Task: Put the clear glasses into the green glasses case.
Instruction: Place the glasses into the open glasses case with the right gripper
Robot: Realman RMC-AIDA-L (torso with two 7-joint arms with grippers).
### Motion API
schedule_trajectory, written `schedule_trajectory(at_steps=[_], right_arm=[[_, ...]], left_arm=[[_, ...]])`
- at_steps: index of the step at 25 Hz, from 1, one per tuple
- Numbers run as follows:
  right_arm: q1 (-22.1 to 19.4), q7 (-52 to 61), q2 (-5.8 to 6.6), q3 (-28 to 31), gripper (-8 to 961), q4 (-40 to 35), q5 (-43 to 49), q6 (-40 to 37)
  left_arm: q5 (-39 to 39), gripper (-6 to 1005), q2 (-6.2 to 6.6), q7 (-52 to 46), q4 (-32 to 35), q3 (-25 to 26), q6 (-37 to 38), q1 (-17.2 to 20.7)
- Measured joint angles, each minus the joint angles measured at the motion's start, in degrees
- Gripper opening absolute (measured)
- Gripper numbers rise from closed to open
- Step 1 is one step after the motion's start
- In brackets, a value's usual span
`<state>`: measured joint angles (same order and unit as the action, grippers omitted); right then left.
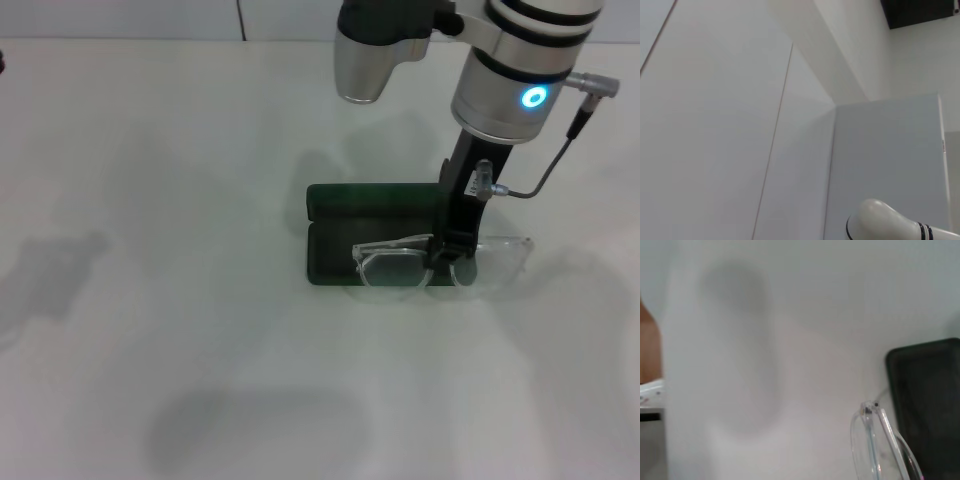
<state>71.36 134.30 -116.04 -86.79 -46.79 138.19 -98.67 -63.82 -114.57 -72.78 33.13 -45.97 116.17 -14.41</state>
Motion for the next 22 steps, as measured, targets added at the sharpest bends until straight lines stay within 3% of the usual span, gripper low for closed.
schedule_trajectory(at_steps=[22], right_arm=[[-0.3, -4.3, -0.14, 0.0, 56, 6.8, -0.4, 11.6]], left_arm=[[-0.4, 49, -0.58, 1.1, -1.6, -0.3, -0.1, 0.5]])
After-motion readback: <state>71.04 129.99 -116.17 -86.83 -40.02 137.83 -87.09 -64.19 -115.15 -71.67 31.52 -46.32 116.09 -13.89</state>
